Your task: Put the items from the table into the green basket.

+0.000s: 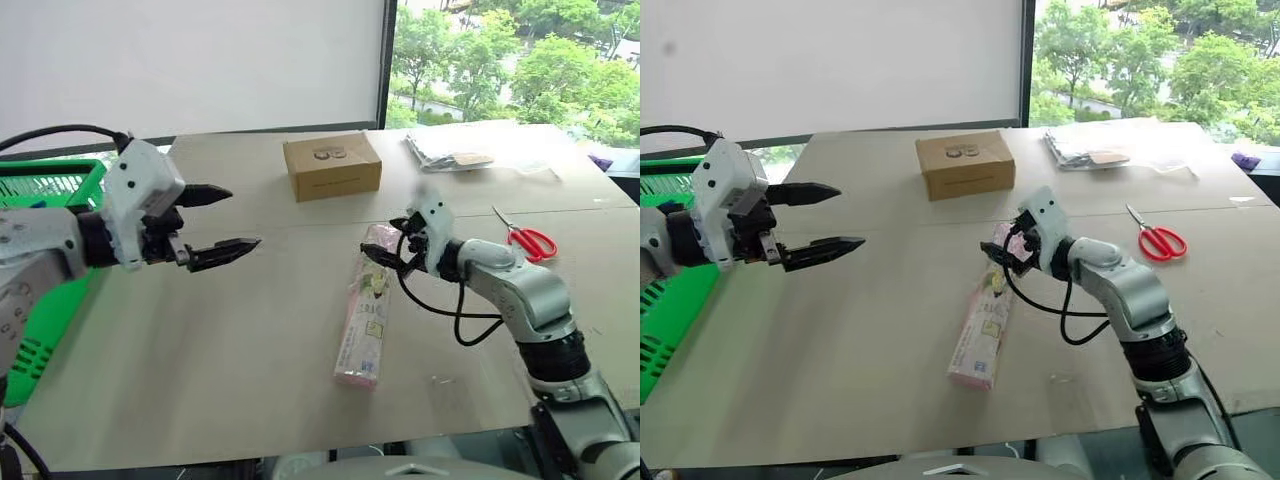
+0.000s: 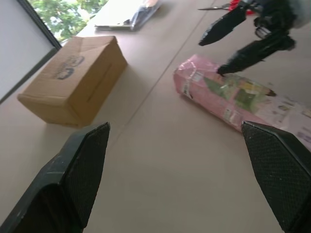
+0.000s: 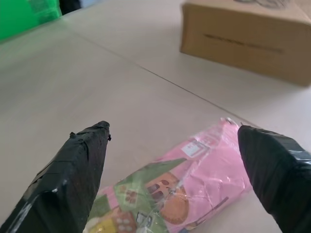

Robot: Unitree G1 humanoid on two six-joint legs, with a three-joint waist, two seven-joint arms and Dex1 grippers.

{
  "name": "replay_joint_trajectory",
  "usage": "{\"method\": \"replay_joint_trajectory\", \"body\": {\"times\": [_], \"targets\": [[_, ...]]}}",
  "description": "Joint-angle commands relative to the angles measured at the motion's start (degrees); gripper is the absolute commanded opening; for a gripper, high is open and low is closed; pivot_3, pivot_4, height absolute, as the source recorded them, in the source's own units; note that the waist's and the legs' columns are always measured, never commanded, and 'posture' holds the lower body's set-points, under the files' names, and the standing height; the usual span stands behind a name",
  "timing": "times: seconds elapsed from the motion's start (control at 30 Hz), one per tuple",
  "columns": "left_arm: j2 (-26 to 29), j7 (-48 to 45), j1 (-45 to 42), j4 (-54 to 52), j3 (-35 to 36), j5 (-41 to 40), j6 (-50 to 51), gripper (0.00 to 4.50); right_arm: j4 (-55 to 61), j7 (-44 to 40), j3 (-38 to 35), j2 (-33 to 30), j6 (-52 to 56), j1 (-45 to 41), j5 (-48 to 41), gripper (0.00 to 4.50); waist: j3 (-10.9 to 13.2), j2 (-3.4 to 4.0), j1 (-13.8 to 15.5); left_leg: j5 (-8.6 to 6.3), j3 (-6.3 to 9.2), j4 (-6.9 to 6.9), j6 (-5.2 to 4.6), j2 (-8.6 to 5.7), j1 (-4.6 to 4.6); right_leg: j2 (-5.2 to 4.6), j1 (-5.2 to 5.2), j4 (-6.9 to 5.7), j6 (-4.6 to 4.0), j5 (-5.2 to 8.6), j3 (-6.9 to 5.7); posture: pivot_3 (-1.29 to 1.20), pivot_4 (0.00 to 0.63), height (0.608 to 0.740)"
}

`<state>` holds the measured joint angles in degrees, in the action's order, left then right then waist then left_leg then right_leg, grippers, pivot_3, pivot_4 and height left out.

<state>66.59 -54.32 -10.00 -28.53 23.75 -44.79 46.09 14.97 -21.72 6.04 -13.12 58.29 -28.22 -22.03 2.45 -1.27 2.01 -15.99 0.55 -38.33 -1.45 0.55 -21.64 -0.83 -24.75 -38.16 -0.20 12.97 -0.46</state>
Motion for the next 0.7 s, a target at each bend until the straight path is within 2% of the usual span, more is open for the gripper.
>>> {"method": "replay_joint_trajectory", "body": {"times": [0.03, 0.23, 0.53, 0.6, 0.7], "targets": [[0.6, -1.5, 0.8, -1.5, 1.5, -1.3, 0.8, 4.46, 2.5, 5.9, -4.9, 3.5, 8.9, -0.6, -1.7, 4.5, 0.0, 0.02, 0.1, 0.0, 0.01, -0.01, 0.01, 0.0, 0.0, 0.11, 0.01, 0.0, 0.01, 0.0, 0.0, 0.11, 0.0, 0.724], [0.0, -4.8, 5.4, -3.2, 5.0, -2.6, 1.4, 4.46, -1.5, 9.9, -5.4, 7.1, 13.1, 0.5, -0.3, 4.5, 0.0, 0.0, -0.2, 0.0, -0.13, -0.04, 0.0, -0.11, -0.03, -0.01, 0.03, 0.1, 0.07, -0.02, 0.08, 0.12, 0.0, 0.724], [-0.8, -8.0, 16.3, -6.4, 11.5, -2.1, 2.8, 4.46, -5.4, 9.8, -2.8, 4.4, 12.0, -0.1, 2.4, 4.5, 0.1, 0.15, -1.3, 0.0, -0.19, 0.04, 0.0, -0.02, 0.47, 0.14, 0.39, 0.07, 0.26, 0.13, 0.18, 0.14, 0.0, 0.724], [-1.3, -7.3, 16.7, -7.2, 11.3, -2.7, 3.0, 4.46, -6.0, 9.7, -1.9, 3.2, 13.4, 0.4, 3.0, 4.5, 0.1, 0.26, -1.1, -0.01, -0.16, 0.09, -0.01, 0.0, 0.78, 0.14, 0.67, 0.11, 0.23, 0.17, 0.16, 0.14, 0.0, 0.724], [-1.5, -5.9, 15.7, -7.7, 10.2, -3.2, 3.3, 4.46, -6.6, 10.1, -3.0, 4.5, 17.1, 0.5, 2.0, 4.5, 0.1, 0.27, -0.8, -0.01, -0.06, 0.1, -0.01, 0.0, 0.95, 0.08, 0.95, 0.21, 0.12, 0.25, 0.07, 0.15, 0.0, 0.724]]}}
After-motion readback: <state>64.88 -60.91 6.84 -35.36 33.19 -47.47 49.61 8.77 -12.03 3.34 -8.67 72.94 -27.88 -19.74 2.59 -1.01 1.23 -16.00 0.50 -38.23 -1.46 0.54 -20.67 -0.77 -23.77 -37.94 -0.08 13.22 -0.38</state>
